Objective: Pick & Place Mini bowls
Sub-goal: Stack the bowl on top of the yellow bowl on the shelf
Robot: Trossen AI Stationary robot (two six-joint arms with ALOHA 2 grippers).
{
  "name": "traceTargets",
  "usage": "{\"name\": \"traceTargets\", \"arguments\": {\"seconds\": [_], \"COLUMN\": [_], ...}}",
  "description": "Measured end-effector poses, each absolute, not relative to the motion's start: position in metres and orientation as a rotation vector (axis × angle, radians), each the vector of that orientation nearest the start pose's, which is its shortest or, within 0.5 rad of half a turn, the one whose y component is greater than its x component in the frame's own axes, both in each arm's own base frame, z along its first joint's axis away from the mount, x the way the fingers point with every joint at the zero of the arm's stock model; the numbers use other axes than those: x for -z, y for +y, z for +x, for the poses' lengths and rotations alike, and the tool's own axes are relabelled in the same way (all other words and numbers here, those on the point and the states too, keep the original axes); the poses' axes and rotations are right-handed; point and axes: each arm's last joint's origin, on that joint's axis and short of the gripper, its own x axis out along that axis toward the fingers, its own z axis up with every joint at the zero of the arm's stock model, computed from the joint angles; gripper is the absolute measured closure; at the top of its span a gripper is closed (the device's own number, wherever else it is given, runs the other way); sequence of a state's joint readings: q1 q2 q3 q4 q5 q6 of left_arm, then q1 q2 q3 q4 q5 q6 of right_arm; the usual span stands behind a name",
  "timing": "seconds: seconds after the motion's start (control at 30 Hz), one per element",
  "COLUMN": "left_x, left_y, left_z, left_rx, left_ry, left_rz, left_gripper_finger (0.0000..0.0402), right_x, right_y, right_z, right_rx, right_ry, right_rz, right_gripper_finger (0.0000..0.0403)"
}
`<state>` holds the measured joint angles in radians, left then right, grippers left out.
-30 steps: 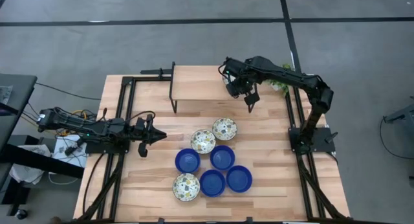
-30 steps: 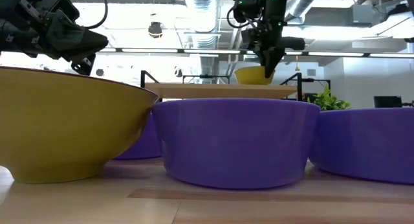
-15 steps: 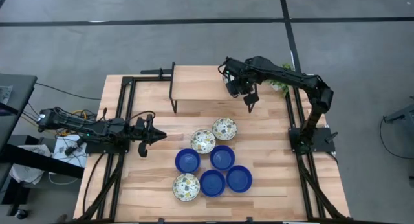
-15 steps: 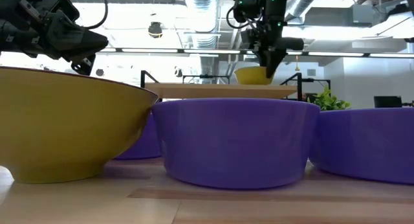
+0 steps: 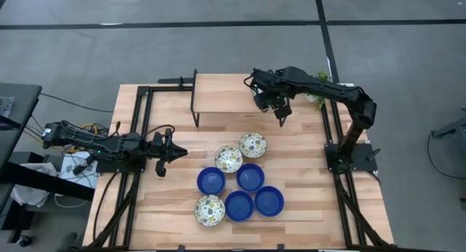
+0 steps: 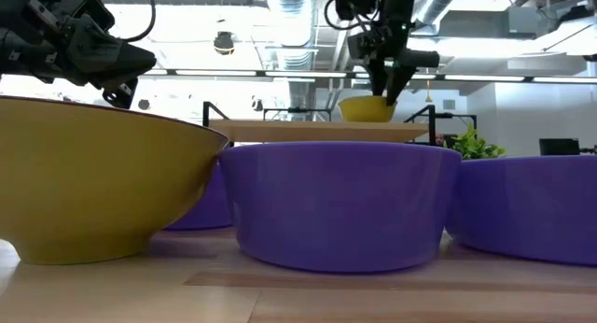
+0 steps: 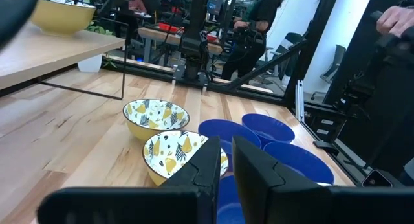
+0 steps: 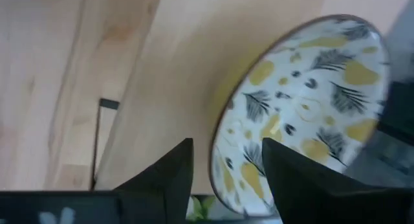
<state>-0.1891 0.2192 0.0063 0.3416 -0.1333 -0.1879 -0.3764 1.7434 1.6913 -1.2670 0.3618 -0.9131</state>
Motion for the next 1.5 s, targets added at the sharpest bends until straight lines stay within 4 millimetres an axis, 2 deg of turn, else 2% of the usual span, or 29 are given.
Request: {"name": "traceTargets", "arguments": {"seconds": [0.2,0.4,0.57,0.8,1.07,1.27,1.5], "left_x": [-0.18,-0.18,-0.18,-0.18,-0.18,-0.18,-0.18], "left_y": [-0.017,-0.017,-0.017,-0.017,-0.017,-0.017,-0.017], "left_z": [0.109,0.109,0.109,0.109,0.109,0.109,0.109], "left_rx": [0.068,0.068,0.067,0.067,0.067,0.068,0.068], "left_ry": [-0.121,-0.122,-0.122,-0.122,-0.122,-0.122,-0.122], "left_rz": [-0.208,-0.208,-0.208,-0.209,-0.208,-0.209,-0.209], "left_gripper_finger": [0.0362,0.0362,0.0363,0.0363,0.0362,0.0362,0.0362], "right_x": [-0.343,-0.374,-0.398,-0.422,-0.436,-0.44,-0.437], "right_y": [-0.116,-0.085,-0.057,-0.023,0.018,0.045,0.07], "right_z": [0.298,0.28,0.26,0.233,0.211,0.212,0.218], "right_rx": [0.084,0.204,0.229,0.283,0.175,0.086,0.006], "right_ry": [1.5,1.441,1.304,1.09,0.876,0.761,0.732], "right_rz": [-0.82,-0.969,-0.973,-0.829,-0.53,-0.347,-0.27], "right_gripper_finger": [0.0216,0.0213,0.0214,0.0214,0.0214,0.0214,0.0214]}}
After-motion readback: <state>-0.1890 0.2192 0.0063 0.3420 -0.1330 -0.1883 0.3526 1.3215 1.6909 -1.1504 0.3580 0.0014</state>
